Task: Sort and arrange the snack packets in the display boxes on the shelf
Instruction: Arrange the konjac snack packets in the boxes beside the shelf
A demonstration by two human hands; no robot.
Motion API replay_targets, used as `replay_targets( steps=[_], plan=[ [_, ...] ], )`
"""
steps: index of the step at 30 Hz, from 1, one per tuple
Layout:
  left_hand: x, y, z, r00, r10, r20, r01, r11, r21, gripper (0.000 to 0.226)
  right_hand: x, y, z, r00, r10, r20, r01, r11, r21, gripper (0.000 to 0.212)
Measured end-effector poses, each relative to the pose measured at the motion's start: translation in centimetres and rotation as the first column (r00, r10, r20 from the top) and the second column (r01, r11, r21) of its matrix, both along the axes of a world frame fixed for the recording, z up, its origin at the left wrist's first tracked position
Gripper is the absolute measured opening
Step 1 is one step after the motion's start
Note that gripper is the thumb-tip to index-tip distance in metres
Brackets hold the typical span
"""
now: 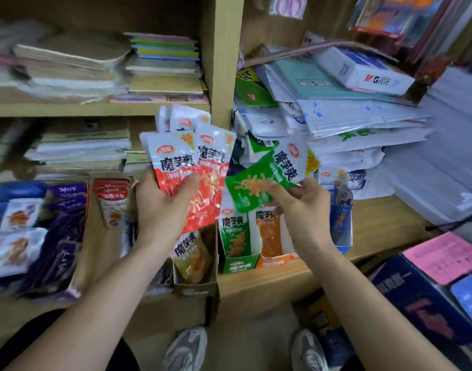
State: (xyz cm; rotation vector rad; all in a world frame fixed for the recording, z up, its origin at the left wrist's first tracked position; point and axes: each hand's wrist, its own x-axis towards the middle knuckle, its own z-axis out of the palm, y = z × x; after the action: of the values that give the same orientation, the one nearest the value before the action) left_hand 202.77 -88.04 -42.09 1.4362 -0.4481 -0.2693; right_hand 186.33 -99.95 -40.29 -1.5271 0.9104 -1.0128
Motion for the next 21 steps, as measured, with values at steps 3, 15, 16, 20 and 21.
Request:
replay_targets(
  steps=[3, 15, 16, 20, 21],
  plan=[
    [2.2, 1.2, 0.9, 0.994, 0.102, 0.043, -0.103, 0.995, 0.015, 0.038, 0.3, -0.1, -0.8, 0.965, 0.004, -0.261, -0.055, 0.980, -0.190, 0.026],
    [2.2, 2.1, 0.1, 0.997, -0.071, -0.035, 0.071, 0.997, 0.003, 0.031, -0.1, 0.5, -3.7, 0.750, 0.193, -0.632, -0.386, 0.904, -0.182, 0.021],
    [1.9, 2.0, 0.2, 0.995, -0.090, -0.042, 0.090, 0.996, 0.003, 0.034, -0.1, 0.5, -3.9, 0.746, 0.170, -0.644, -0.378, 0.904, -0.200, 0.017],
    [0.7, 1.6, 0.3, 0.989, -0.133, -0.072, 0.134, 0.991, 0.004, 0.032, -0.5, 0.4, -4.1, 0.774, -0.014, -0.632, -0.274, 0.894, -0.356, 0.023],
    [0.3, 1.4, 0.3, 0.987, -0.143, -0.071, 0.143, 0.990, 0.003, 0.033, -0.6, 0.4, -3.8, 0.799, -0.038, -0.600, -0.235, 0.898, -0.371, 0.021]
  ],
)
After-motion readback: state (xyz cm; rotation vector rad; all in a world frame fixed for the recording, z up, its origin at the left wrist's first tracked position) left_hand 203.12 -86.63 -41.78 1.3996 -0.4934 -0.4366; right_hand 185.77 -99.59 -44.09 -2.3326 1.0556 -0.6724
